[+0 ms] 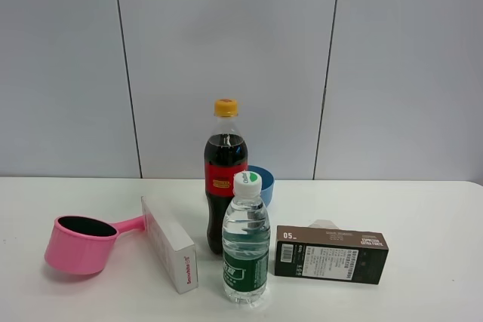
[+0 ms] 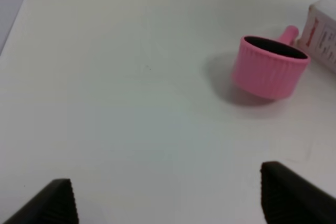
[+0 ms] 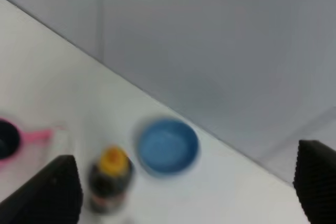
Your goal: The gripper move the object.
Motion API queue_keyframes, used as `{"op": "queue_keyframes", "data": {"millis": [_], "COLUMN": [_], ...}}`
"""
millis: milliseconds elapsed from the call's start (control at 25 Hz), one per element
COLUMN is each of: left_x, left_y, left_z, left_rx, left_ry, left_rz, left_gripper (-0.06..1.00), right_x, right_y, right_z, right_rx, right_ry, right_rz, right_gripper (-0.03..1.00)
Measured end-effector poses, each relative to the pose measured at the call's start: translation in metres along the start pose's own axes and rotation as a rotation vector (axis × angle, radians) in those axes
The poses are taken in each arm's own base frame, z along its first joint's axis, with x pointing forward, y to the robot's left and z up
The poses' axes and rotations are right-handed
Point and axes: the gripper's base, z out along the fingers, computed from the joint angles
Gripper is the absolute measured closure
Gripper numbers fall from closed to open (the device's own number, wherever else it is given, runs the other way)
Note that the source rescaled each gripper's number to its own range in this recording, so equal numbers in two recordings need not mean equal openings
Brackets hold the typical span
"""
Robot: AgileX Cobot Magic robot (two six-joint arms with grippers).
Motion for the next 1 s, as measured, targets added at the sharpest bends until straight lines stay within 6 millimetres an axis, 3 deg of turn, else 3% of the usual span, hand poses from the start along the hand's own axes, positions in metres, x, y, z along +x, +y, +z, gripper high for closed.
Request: {"op": "queue_keyframes", "data": {"millis": [120, 200, 240, 280, 360, 400, 560, 720, 1000], "left_x": [0.000, 0.000, 0.000, 0.000, 0.000, 0.000, 0.000, 0.000, 0.000], "left_y": [0.000, 0.000, 0.000, 0.000, 0.000, 0.000, 0.000, 0.000, 0.000], "left_z": [0.000, 0.000, 0.000, 0.000, 0.000, 0.000, 0.000, 0.000, 0.000], "left_rx": [0.000, 0.000, 0.000, 0.000, 0.000, 0.000, 0.000, 0.000, 0.000], "left_ry": [0.000, 0.000, 0.000, 0.000, 0.000, 0.000, 0.000, 0.000, 0.000], "left_rz": [0.000, 0.000, 0.000, 0.000, 0.000, 0.000, 0.000, 0.000, 0.000], "left_gripper": [-0.06, -0.06, -0.06, -0.06, -0.06, -0.06, -0.06, -0.06, -0.06], "right_x": [0.050, 0.085, 0.104, 0.141, 0.172, 0.172, 0.222, 0.261, 0.303], "right_y": [-0.018, -0.027, -0.031, -0.041, -0.052, -0.052, -0.064, -0.058, -0.028], "right_z": [0.008, 0.002, -0.003, -0.017, -0.037, -0.037, -0.086, -0.134, -0.171], "right_rx": [0.041, 0.054, 0.065, 0.100, 0.152, 0.152, 0.274, 0.410, 0.424], "right_ry": [0.162, 0.238, 0.273, 0.318, 0.324, 0.324, 0.261, 0.141, -0.117], "right_rz": [0.030, 0.080, 0.106, 0.160, 0.221, 0.221, 0.352, 0.461, 0.493], "right_gripper": [0.14, 0.14, 0.14, 0.14, 0.14, 0.14, 0.14, 0.14, 0.14]}}
